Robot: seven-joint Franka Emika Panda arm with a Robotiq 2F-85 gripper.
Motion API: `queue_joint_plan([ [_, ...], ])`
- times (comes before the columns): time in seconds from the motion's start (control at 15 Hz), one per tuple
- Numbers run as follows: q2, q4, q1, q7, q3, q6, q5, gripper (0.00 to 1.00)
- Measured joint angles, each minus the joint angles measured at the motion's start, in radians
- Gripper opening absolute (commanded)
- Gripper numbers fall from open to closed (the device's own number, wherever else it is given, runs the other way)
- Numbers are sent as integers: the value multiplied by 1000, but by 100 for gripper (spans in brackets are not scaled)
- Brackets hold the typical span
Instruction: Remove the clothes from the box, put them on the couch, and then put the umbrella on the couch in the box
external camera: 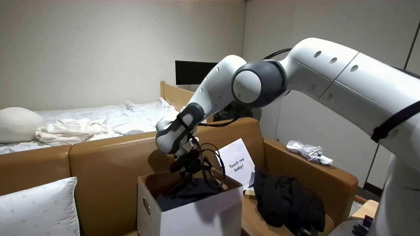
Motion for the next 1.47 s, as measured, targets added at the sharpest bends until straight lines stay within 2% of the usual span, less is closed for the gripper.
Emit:
queue_joint_plan([
  [0.33, 115, 30, -7, 78, 12, 193, 124, 100],
  [0.67, 139, 65, -15, 80, 11, 201, 137, 100],
  [0.87, 168, 133, -37, -55, 32, 201, 140, 100],
  [1.2, 311, 378, -145, -325, 94, 184, 164, 100],
  [1.47, 355, 440, -164, -357, 110, 176, 167, 100],
])
